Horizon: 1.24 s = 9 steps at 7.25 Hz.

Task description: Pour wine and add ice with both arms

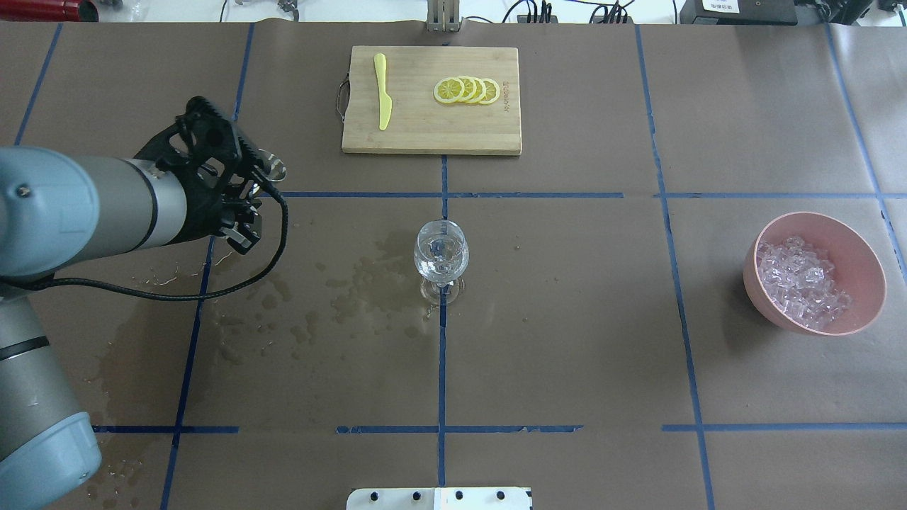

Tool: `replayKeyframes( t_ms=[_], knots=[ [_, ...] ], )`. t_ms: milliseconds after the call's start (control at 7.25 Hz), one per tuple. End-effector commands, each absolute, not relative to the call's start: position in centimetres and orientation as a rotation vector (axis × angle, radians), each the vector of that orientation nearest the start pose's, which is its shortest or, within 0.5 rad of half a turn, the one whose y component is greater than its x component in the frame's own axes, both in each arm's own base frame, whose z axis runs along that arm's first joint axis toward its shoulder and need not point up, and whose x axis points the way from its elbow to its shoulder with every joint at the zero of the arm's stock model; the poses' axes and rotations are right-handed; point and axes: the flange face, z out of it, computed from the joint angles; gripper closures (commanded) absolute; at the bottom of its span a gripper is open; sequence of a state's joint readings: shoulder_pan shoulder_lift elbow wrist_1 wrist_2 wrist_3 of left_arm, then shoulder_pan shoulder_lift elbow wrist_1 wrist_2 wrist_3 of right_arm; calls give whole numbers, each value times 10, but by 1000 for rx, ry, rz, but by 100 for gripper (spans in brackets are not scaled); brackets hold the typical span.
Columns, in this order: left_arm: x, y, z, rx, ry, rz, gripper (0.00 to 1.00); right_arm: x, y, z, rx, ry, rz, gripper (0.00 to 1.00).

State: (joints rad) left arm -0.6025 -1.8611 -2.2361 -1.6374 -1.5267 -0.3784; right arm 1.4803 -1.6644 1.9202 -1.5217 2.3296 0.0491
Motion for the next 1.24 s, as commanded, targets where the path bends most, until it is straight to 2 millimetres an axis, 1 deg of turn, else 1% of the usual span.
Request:
replayKeyframes(
  t_ms=[0, 138, 276, 414, 552, 690, 966, 1103],
  knots=[
    [285, -375, 272, 970, 692, 345, 100, 23, -461, 525, 237, -771, -155, 0],
    [263, -367, 305, 1022, 700, 261, 100, 23, -460, 524, 240, -772, -156, 0],
    [251, -360, 340, 1062, 725, 235, 100, 24, -457, 525, 237, -772, -155, 0],
    [240, -356, 385, 1127, 756, 159, 100, 24, -456, 523, 240, -772, -156, 0],
    [242, -359, 425, 1176, 754, 109, 100, 24, -456, 523, 242, -772, -157, 0],
    [250, -358, 445, 1179, 752, 48, 100, 24, -456, 523, 240, -772, -155, 0],
    [281, -338, 465, 1131, 783, -65, 100, 24, -456, 523, 241, -772, -155, 0],
    [299, -327, 481, 1098, 798, -128, 100, 24, -456, 522, 243, -772, -156, 0]
  ],
)
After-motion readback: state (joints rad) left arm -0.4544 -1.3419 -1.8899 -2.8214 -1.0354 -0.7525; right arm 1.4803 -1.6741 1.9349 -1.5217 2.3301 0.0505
